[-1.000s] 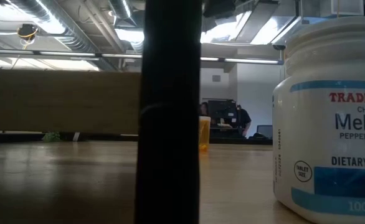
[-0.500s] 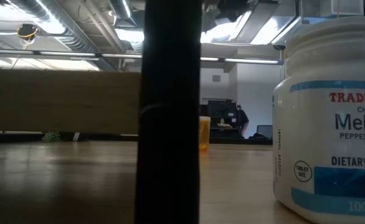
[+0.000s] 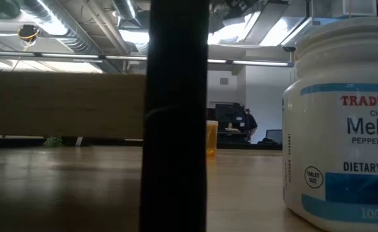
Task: Pick and place medicine bottles onto shelf by color
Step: Put the bottom left small blue pill bottle on the shelf
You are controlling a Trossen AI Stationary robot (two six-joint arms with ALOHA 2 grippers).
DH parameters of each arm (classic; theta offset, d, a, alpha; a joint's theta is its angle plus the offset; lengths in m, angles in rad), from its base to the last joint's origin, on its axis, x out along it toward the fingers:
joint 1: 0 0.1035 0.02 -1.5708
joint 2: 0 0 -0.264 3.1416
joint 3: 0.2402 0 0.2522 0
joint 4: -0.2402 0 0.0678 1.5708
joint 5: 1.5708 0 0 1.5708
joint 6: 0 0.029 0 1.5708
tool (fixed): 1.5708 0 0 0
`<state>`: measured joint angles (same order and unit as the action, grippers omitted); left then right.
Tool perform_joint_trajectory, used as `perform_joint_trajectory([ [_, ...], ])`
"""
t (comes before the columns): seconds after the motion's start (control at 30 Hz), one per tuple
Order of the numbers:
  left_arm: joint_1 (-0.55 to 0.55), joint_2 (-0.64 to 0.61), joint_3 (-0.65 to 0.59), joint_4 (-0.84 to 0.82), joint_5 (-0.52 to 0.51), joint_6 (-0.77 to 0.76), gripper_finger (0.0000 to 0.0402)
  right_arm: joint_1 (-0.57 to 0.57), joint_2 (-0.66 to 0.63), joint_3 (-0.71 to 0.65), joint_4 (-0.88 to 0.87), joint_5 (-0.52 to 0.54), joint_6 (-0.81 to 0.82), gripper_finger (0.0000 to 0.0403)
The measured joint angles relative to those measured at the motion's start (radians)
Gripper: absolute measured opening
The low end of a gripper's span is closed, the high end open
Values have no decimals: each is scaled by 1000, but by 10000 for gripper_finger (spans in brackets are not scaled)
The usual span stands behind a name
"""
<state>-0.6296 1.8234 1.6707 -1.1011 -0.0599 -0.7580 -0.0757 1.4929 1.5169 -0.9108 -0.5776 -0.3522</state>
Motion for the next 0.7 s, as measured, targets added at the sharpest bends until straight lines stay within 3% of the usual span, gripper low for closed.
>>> perform_joint_trajectory([
  [0.7,-1,120,-1,17,-7,61,94,0,0,0,2,-1,-50,182],
])
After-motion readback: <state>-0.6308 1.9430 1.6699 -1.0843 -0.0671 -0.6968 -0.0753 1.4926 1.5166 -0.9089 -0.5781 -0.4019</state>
